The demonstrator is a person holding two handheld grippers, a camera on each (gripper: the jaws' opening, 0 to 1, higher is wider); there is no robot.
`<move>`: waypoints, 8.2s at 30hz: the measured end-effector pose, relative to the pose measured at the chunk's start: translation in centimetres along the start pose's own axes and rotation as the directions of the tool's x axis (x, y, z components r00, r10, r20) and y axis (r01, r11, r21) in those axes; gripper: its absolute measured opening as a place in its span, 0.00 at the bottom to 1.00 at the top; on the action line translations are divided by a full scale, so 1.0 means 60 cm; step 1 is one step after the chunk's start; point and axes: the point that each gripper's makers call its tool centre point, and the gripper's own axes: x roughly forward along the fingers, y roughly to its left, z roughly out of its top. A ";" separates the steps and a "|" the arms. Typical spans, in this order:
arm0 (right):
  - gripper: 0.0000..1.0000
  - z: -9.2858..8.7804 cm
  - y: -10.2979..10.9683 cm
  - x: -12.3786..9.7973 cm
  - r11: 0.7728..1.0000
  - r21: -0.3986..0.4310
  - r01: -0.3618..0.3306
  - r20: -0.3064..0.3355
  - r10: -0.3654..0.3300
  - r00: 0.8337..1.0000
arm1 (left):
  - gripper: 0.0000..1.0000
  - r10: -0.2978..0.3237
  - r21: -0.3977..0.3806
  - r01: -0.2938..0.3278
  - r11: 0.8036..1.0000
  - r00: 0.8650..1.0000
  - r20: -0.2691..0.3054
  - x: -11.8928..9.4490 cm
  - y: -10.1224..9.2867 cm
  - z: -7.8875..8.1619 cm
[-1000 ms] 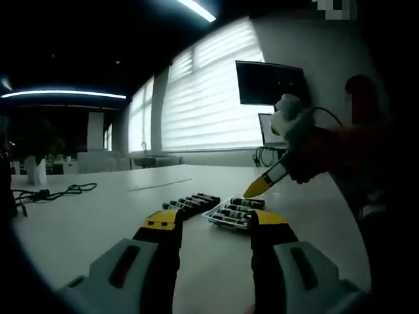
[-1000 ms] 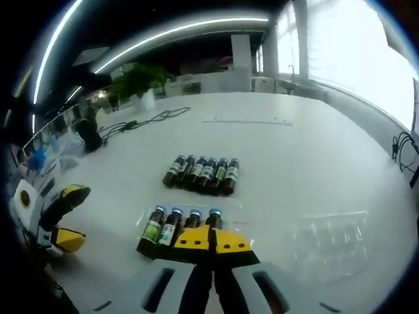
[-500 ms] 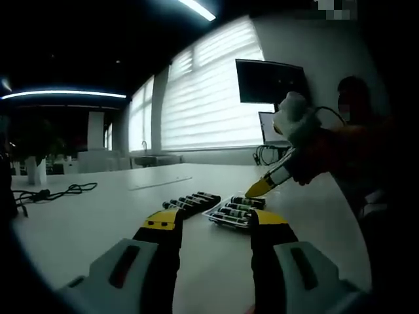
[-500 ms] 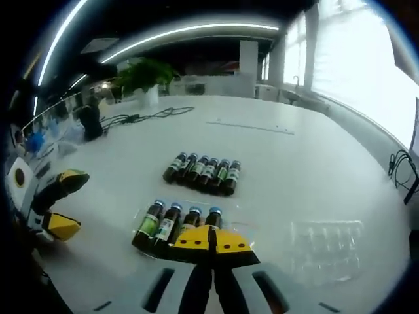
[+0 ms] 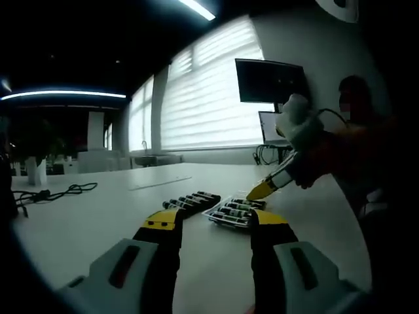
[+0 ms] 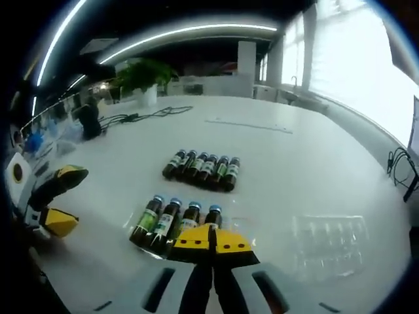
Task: Grip medicine bottles put into box
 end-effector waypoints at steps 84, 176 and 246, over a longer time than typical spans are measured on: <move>0.11 0.103 -0.062 0.150 0.999 0.038 -0.036 -0.036 0.037 0.999 | 0.34 0.015 -0.018 -0.015 1.000 1.000 0.001 -0.002 0.008 -0.002; 0.08 0.001 -0.034 -0.009 0.990 0.141 0.004 0.026 -0.008 1.000 | 0.34 0.003 -0.027 -0.003 1.000 1.000 0.013 -0.002 0.006 0.004; 0.00 -0.007 -0.040 -0.011 1.000 0.011 0.006 0.028 -0.007 1.000 | 0.34 0.008 -0.010 -0.008 1.000 1.000 -0.003 0.000 0.004 -0.002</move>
